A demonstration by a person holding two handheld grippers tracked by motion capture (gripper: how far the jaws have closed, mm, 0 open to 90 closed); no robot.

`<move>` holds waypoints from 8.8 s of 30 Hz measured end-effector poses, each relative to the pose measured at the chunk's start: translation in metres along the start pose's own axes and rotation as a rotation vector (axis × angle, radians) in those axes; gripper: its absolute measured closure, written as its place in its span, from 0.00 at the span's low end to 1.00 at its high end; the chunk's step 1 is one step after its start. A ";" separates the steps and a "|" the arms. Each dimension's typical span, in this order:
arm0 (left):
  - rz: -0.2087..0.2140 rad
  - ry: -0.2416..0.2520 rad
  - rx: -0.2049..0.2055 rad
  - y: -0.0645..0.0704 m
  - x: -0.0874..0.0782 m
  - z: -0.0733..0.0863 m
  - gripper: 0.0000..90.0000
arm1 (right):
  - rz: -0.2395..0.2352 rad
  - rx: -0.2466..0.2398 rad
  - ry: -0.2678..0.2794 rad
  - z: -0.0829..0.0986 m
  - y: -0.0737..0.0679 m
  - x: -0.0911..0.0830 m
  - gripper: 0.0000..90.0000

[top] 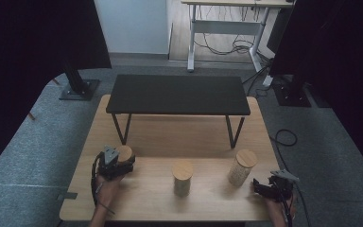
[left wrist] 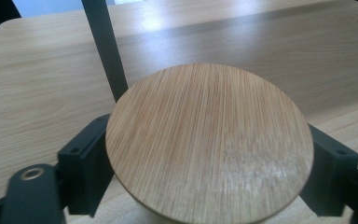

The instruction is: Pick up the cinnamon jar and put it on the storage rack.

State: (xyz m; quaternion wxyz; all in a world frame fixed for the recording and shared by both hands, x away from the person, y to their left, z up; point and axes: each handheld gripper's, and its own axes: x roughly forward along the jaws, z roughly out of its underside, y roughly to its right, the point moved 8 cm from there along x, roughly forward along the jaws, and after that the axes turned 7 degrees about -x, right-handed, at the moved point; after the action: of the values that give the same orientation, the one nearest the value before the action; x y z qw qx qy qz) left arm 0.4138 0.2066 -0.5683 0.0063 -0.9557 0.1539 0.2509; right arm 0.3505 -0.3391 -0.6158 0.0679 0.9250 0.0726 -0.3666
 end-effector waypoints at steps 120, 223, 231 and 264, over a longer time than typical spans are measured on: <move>0.048 0.012 0.031 0.018 -0.025 -0.034 0.28 | -0.002 -0.002 0.000 0.000 0.000 0.000 0.07; 0.066 -0.010 0.031 0.021 -0.040 -0.073 0.28 | -0.006 -0.004 -0.001 0.000 -0.001 -0.001 0.07; 0.069 -0.013 0.034 0.022 -0.040 -0.076 0.28 | -0.006 -0.004 -0.001 0.000 -0.001 -0.001 0.07; 0.082 -0.016 0.031 0.023 -0.042 -0.093 0.28 | -0.006 -0.004 -0.001 0.000 -0.001 -0.001 0.07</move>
State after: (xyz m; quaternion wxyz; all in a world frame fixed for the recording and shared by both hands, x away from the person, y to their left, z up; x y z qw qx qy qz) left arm 0.4163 0.1885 -0.4655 0.0122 -0.9464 0.1966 0.2561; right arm 0.3496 -0.3381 -0.6158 0.0688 0.9245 0.0762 -0.3672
